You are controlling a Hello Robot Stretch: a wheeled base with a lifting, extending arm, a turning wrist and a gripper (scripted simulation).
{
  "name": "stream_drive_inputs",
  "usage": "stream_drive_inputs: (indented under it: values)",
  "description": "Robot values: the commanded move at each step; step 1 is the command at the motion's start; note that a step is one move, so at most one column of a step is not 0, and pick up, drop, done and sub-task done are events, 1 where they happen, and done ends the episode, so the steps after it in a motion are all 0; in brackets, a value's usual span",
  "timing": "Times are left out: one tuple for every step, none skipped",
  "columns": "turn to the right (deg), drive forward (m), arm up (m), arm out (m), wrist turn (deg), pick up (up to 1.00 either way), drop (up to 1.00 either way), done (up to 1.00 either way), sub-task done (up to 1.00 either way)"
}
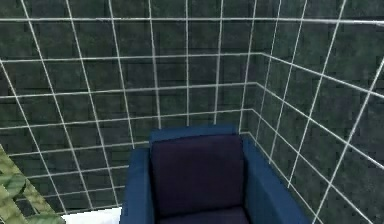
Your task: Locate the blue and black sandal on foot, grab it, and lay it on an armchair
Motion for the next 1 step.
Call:
stream_drive_inputs:
  values:
    - [3.0, 0.0, 0.0, 0.0, 0.0, 0.0, 0.0, 0.0, 0.0]
